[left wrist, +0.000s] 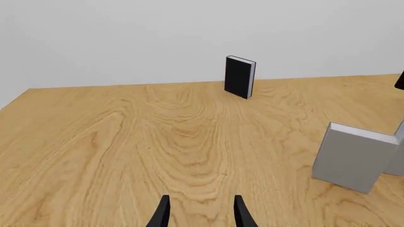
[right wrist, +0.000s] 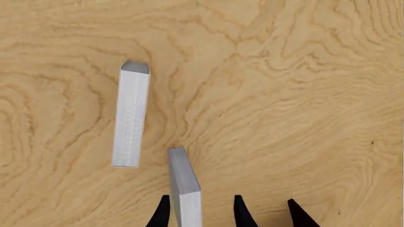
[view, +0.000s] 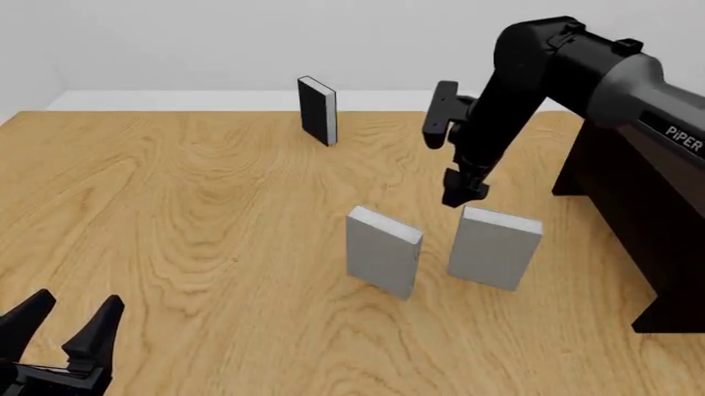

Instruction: Pick up the book on the right and place it on the cabinet shelf.

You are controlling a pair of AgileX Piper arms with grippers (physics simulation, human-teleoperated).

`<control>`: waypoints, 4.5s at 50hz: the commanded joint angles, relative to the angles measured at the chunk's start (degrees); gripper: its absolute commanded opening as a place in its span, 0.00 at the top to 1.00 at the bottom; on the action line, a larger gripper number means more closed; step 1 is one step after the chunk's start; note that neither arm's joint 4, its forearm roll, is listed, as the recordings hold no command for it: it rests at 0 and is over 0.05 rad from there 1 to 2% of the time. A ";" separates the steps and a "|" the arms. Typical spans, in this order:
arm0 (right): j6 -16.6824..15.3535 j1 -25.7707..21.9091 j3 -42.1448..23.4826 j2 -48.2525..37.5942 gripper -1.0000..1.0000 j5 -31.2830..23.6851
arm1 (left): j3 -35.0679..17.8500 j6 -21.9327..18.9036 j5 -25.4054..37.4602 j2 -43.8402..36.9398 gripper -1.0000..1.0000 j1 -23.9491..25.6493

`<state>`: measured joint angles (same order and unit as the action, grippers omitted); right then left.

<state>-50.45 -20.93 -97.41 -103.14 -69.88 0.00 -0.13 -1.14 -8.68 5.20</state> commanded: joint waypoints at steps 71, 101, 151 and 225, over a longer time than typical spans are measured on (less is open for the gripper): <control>1.33 4.24 14.13 -0.80 0.00 9.35 | 0.00 0.65 1.99 0.49 0.00 1.00; 2.64 2.23 13.75 -0.10 1.00 9.45 | 0.00 0.86 2.60 1.08 0.00 1.14; -8.98 8.38 7.77 11.29 1.00 11.97 | 0.00 1.74 0.56 -0.14 0.00 2.61; -33.07 9.27 63.75 23.43 1.00 105.41 | -0.01 1.54 0.33 0.39 0.00 4.28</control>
<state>-82.94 -12.24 -37.28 -78.36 23.24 -0.01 1.53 -0.30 -7.85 9.50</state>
